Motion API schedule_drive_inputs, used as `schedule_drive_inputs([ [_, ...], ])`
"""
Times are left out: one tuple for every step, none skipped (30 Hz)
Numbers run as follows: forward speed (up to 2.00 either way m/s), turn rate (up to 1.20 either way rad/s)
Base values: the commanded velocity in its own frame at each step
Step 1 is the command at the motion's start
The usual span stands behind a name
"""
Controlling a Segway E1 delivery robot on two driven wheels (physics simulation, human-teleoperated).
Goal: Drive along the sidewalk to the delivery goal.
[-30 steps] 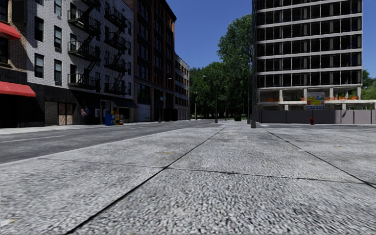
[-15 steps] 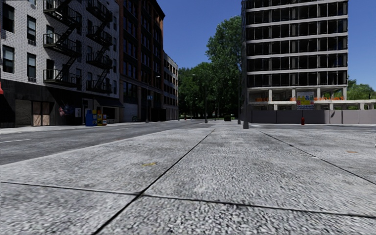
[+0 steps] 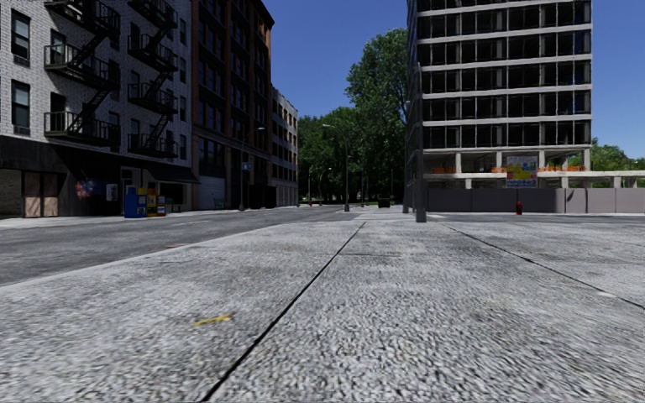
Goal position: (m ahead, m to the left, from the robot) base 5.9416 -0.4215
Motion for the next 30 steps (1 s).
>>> schedule_drive_inputs([
  [2.00,0.00],
  [2.00,0.00],
  [2.00,0.00],
  [2.00,0.00],
  [2.00,0.00],
  [2.00,0.00],
  [2.00,0.00],
  [2.00,0.00],
  [2.00,0.00],
  [2.00,0.00],
  [2.00,0.00],
  [2.00,0.00],
  [2.00,0.00],
  [2.00,0.00],
  [2.00,0.00],
  [2.00,0.00],
  [2.00,-0.06],
  [2.00,-0.08],
  [2.00,-0.08],
  [2.00,-0.10],
  [2.00,-0.11],
  [2.00,-0.12],
  [2.00,-0.12],
  [2.00,-0.16],
  [2.00,-0.16],
  [2.00,-0.20],
  [2.00,-0.24],
  [2.00,-0.26],
  [2.00,-0.26],
  [2.00,-0.26],
])
